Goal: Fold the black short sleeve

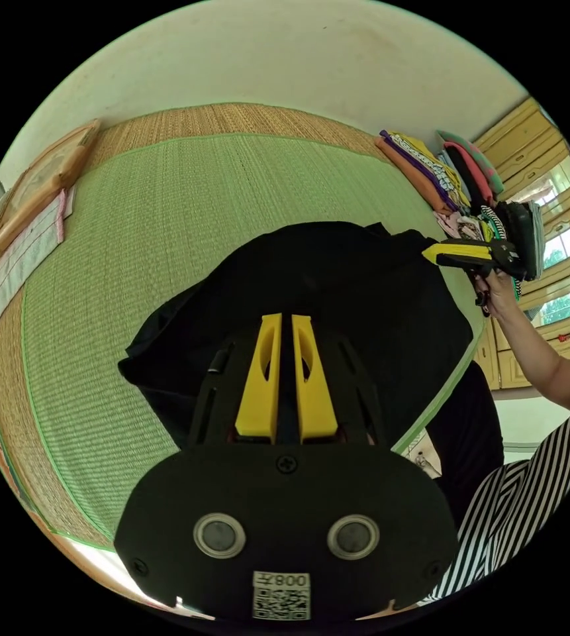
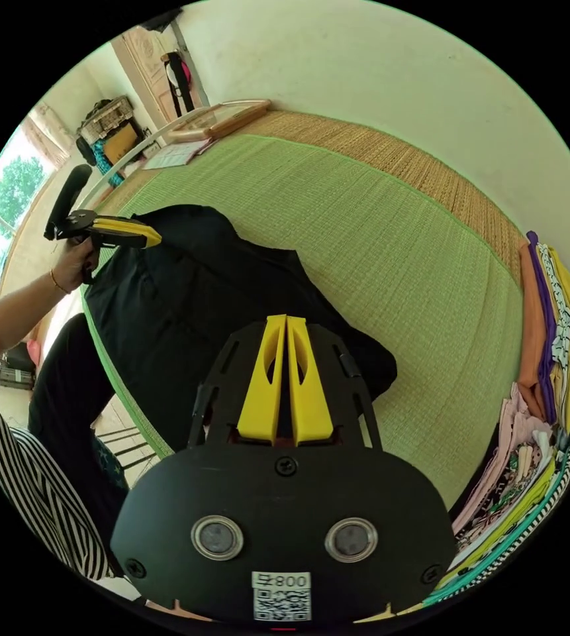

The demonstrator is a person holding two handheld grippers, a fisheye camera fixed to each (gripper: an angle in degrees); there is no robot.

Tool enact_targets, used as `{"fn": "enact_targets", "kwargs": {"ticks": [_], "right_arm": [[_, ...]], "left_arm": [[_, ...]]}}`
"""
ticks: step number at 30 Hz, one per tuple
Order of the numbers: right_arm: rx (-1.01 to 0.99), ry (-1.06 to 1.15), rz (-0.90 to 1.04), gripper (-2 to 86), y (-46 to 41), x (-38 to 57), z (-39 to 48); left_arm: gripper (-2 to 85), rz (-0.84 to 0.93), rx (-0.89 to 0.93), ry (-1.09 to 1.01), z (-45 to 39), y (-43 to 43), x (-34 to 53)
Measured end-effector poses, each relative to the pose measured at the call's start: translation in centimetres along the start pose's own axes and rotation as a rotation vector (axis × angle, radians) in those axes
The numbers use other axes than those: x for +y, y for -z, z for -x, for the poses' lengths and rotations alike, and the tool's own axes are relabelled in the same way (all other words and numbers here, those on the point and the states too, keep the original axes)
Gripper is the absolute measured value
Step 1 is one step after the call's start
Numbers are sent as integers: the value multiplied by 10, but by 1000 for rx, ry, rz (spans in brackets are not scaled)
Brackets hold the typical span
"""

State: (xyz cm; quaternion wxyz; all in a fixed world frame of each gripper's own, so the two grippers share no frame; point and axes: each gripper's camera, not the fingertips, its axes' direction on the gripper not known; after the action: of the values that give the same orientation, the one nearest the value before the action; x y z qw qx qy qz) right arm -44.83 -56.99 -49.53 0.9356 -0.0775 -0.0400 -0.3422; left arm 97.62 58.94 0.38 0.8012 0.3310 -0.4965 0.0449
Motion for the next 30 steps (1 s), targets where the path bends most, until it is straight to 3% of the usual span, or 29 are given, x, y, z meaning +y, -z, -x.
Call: {"fn": "enact_targets", "kwargs": {"ticks": [6,14,23,30], "right_arm": [[-79,-144,6,20,-32,-19,-78],[-64,-107,8,57,-41,52,-96],[-278,-392,-40,60,-79,135,-168],[-410,-506,-80,60,-123,152,-209]], "left_arm": [[52,-6,70,48,34,-11,22],[78,-63,160,268,112,-24,81],[87,-142,346,491,188,-68,129],[69,-169,419,526,224,-105,130]]}}
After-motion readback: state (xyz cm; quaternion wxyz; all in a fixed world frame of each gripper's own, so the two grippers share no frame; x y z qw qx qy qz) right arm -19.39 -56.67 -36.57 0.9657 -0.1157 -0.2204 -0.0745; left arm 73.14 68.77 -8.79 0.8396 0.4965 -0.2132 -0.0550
